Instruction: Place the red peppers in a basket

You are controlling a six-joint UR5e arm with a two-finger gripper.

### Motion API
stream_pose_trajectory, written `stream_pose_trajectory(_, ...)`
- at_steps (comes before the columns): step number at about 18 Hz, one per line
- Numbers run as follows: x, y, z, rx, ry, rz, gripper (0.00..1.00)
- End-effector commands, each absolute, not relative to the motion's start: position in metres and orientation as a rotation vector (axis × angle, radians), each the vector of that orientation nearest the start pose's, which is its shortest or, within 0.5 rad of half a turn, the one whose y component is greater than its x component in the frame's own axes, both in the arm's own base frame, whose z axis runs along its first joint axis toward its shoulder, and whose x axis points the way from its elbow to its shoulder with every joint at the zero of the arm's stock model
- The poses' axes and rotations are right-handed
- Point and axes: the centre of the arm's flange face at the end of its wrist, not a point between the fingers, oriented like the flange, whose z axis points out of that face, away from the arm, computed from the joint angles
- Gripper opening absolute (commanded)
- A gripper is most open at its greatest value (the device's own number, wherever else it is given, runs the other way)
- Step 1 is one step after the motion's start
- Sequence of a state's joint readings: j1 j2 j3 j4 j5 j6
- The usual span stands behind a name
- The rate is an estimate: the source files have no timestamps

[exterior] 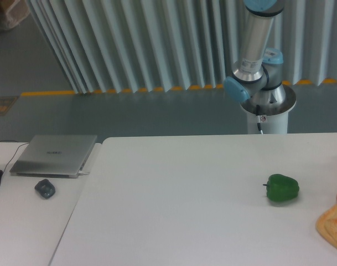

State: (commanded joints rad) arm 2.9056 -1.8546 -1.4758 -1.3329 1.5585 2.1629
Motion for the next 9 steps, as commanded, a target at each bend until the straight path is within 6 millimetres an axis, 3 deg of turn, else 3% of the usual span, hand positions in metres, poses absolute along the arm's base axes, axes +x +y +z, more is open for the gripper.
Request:
stream_pose_trajectory(2, -0.551, 0.292, 0.41, -2.841, 1.307, 0.086, 1.0)
stream_pose_trajectory(6, -0.51, 0.362, 0.419, -2.828, 1.331, 0.114, 1.0)
stream_pose_trajectory(9, -0.498, 0.384, 0.417, -2.812, 1.352, 0.115, 1.0)
